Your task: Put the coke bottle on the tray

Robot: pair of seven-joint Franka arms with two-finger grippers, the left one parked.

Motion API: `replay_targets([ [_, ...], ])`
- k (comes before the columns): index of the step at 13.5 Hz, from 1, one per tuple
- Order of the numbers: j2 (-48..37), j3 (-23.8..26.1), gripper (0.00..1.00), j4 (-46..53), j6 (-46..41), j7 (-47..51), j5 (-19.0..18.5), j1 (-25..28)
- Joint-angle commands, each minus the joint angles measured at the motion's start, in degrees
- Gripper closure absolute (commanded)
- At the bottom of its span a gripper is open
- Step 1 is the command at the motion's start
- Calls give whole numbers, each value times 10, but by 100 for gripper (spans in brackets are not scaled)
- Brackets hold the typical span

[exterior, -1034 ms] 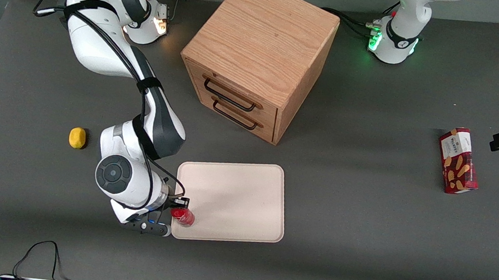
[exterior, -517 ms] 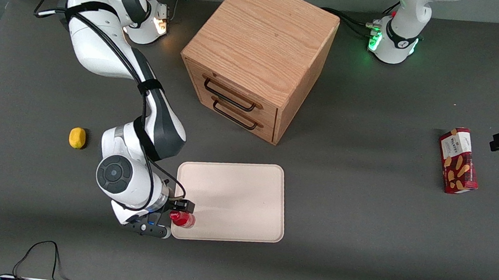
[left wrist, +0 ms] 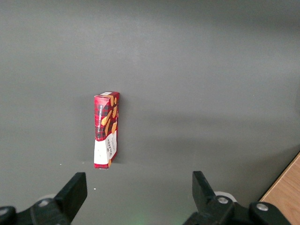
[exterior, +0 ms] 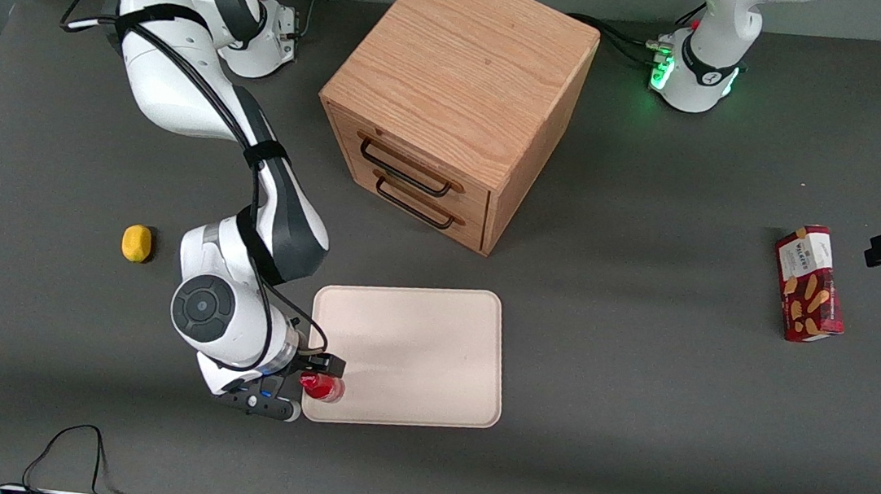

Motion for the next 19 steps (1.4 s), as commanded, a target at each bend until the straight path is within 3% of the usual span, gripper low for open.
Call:
replay_targets([
  [1, -3, -4, 0, 9, -4, 18, -7, 5],
  [7, -97, -4, 0, -33, -153, 9, 2, -5],
  [12, -234, -4, 0, -216, -127, 7, 4, -18],
  [17, -396, -8, 0, -416, -89, -81, 20, -46],
  [19, -456, -32, 0, -482, -92, -149, 22, -50],
])
